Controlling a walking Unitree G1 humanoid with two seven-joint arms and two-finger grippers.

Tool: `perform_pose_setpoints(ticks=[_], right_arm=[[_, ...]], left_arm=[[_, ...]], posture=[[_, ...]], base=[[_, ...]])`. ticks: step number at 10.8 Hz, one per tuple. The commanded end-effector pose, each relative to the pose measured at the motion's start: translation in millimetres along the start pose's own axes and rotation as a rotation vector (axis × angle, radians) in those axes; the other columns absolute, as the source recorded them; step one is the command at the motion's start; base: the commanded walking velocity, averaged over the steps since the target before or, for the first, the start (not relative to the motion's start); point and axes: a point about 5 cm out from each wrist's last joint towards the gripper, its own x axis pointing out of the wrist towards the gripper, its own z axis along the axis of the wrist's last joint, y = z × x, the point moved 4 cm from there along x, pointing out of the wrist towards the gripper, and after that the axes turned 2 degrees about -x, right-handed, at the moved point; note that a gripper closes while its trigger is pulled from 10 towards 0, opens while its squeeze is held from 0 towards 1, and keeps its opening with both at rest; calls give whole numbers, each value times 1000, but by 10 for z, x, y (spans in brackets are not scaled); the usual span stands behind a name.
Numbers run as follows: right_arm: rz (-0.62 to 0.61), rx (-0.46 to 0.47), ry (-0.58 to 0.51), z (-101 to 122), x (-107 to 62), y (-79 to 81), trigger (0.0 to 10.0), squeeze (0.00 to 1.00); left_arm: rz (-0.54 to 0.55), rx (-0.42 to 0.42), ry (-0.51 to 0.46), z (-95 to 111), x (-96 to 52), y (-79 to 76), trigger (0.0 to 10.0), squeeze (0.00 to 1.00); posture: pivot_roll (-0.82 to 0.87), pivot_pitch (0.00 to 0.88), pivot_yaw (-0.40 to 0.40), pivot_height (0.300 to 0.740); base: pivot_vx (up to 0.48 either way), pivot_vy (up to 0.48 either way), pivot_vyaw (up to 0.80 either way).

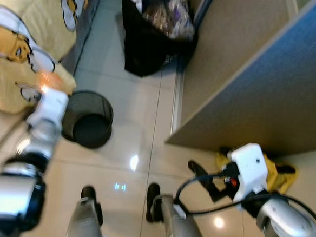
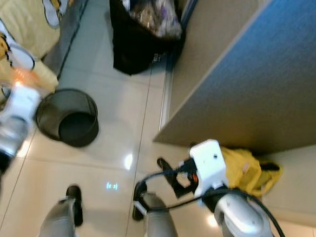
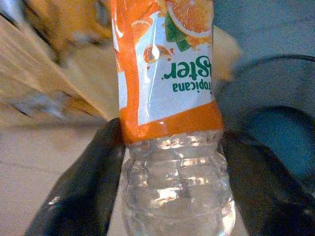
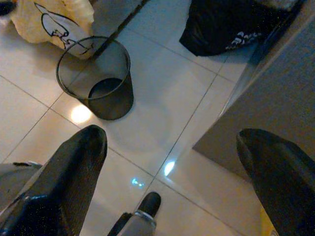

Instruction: Clean up the room

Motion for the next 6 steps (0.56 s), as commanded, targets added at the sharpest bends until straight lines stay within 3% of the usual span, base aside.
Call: perform_pose_setpoints(ticks=[1,3,6], right_arm=[[-6,8,14,-6,-69,0,10000,0],[-9,13,29,-27,-112,-4,10000,0],[-6,13,37,-20,-137,6,10000,0]], left_arm=[[36,49,-22,8,0,49,10000,1000],[67,42,-24,30,25,157,10000,1000],[41,31,-65,192,38,87,10000,1000]], posture=[[-438,402,-169,740],[-446,399,-176,740],[-469,407,-189,740]], base=[[0,0,0],[0,0,0],[0,0,0]])
